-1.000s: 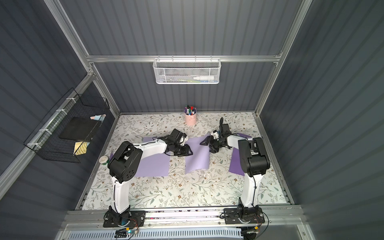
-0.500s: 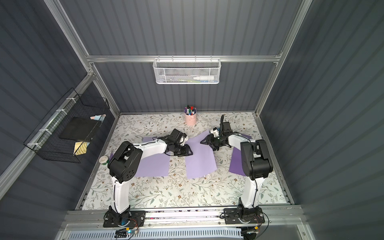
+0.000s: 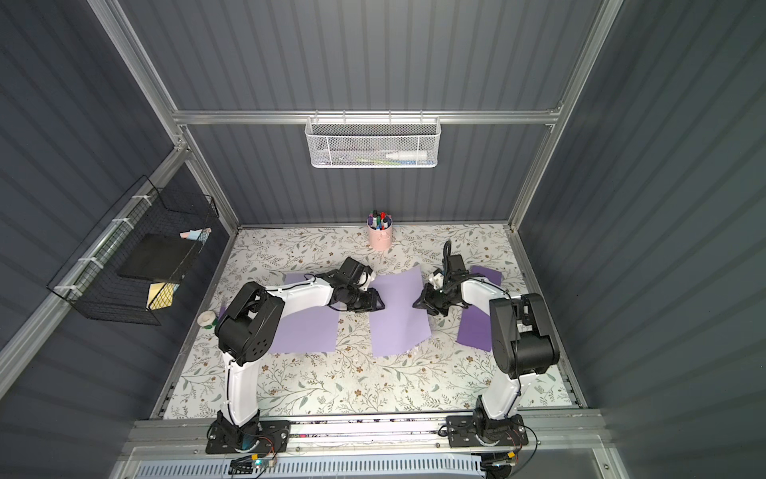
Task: Fold the rectangular paper in half along the long edge
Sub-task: Fold the paper at the center of the board.
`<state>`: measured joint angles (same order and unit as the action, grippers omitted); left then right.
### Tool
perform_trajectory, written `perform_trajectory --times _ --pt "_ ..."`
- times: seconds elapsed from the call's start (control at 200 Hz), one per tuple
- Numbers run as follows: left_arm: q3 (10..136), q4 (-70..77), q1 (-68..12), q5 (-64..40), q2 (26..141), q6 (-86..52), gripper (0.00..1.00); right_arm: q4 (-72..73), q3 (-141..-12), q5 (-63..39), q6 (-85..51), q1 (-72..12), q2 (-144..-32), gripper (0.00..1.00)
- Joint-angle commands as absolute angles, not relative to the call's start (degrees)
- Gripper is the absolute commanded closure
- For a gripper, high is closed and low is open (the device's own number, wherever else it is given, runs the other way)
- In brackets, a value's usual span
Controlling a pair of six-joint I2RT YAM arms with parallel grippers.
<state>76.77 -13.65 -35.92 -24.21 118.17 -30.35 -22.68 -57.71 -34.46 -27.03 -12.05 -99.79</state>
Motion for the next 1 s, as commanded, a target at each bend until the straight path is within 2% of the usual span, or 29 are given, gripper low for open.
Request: perform_trajectory --times 0.0,0.125,0.22,0.56,0.7,0.85,0.996 --pt "72.9 -24.8 -36.9 -21.1 124.6 -29.3 0.58 -25.6 -57.7 -29.6 -25.6 -12.3 -98.4 0.81" --pt "72.9 -24.8 -36.9 -21.3 124.7 -29.2 0.58 -28.6 -59.2 -27.6 -24.9 -12.3 -98.4 0.81" --pt "72.9 -24.9 -36.9 -21.3 124.7 -29.2 0.58 -29.8 -60.9 -26.3 -24.2 -12.3 -98.7 0.77" --pt "73.0 -25.0 -36.9 -21.2 124.8 -29.2 0.58 -31.1 -66.0 -26.8 -22.3 -12.3 -103.3 0.77" --pt "73.2 -25.2 -36.9 -21.2 124.9 -29.0 0.58 -31.2 -66.6 -27.3 -21.8 -12.4 -104.2 0.84" --pt "73.4 -25.3 -36.9 -21.1 125.1 -29.0 0.58 -32.1 -66.7 -27.4 -21.1 -12.5 -103.8 1.00" --pt "73.6 -25.3 -36.9 -21.0 124.7 -28.8 0.58 -33.2 -66.3 -24.6 -20.9 -14.4 -101.3 1.00"
